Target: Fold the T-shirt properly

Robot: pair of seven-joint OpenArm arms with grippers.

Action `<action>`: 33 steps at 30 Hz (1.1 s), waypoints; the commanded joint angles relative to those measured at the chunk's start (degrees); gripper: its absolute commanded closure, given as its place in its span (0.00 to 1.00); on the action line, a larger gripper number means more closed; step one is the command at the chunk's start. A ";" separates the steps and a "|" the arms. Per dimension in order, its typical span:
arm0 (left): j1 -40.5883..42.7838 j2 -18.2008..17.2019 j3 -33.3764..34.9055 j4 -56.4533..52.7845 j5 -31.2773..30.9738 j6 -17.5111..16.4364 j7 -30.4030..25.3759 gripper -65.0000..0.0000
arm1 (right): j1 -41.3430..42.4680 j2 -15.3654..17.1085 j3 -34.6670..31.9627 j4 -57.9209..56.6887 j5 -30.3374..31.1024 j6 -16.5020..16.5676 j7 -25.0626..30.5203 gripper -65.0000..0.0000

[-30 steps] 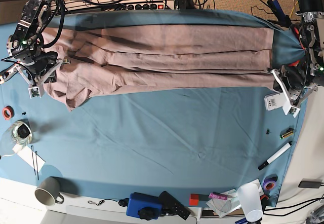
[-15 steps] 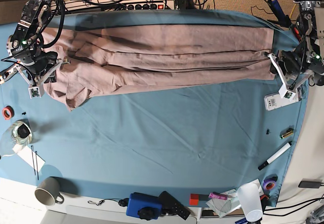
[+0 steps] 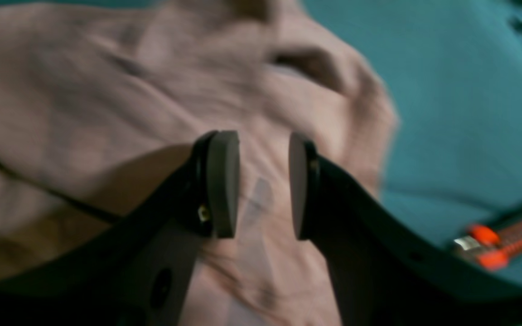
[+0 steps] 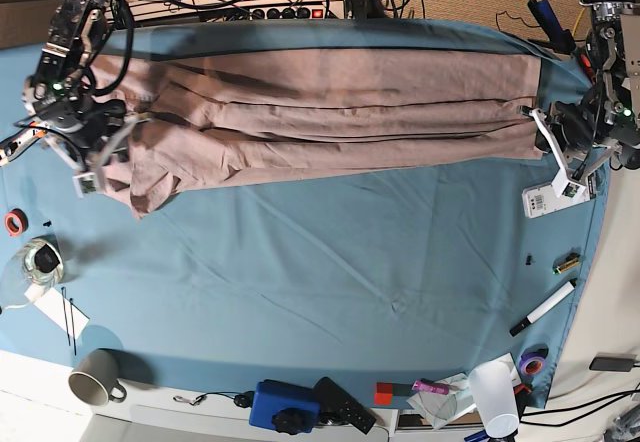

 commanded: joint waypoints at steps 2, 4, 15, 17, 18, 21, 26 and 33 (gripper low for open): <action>-0.63 -1.07 -0.39 0.98 0.39 -0.02 -0.55 1.00 | 0.66 0.98 -2.38 0.79 -0.11 0.09 1.31 0.71; -0.66 -1.09 -0.39 0.98 0.39 -0.02 -0.55 1.00 | 0.66 0.98 -4.85 0.79 -1.68 -1.16 1.60 0.71; -0.66 -1.07 -0.39 0.98 0.39 -0.04 -0.55 1.00 | 0.57 0.98 -5.20 0.79 -5.40 -9.97 -2.01 0.71; -0.63 -1.07 -0.39 0.98 0.42 -0.04 -0.55 1.00 | 0.44 0.98 -2.91 0.79 -1.90 -10.16 -2.75 0.71; -0.63 -1.09 -0.39 0.98 0.42 -0.04 -0.55 1.00 | 0.46 0.96 -1.66 0.79 0.20 -10.21 -3.23 0.71; -0.63 -1.07 -0.39 0.98 0.42 -0.04 -0.55 1.00 | 0.42 0.96 2.75 0.79 6.27 -10.16 -3.63 0.71; -0.63 -1.07 -0.39 0.98 0.39 -0.04 -0.55 1.00 | -0.70 0.96 8.09 0.79 9.84 -9.90 -3.87 0.71; -0.63 -1.07 -0.39 0.98 0.39 -0.02 -0.55 1.00 | -1.75 0.68 8.13 -1.64 11.02 -9.88 -3.43 0.71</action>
